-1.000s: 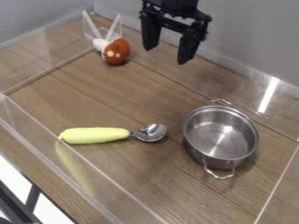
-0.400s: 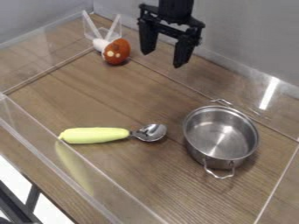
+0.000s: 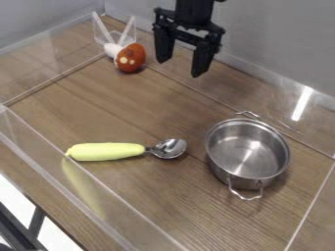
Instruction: Put mushroom into the silver pot
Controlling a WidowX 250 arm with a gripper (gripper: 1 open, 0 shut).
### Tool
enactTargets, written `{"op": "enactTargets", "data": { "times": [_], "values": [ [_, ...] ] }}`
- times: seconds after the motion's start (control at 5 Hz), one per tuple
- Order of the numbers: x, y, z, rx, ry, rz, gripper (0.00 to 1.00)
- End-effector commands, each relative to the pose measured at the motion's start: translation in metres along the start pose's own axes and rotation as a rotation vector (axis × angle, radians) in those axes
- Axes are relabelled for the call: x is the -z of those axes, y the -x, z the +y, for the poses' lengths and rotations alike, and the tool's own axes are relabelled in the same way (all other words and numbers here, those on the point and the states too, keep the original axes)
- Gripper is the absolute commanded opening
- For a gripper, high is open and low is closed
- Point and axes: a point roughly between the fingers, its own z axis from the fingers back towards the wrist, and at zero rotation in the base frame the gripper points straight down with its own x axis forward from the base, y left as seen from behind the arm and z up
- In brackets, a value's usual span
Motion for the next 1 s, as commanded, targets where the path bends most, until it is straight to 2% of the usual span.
{"op": "enactTargets", "data": {
  "times": [0.0, 0.8],
  "values": [
    [-0.016, -0.008, 0.009, -0.009, -0.006, -0.063, 1.0],
    [-0.001, -0.015, 0.016, -0.006, -0.002, -0.045, 1.0]
  ]
}}
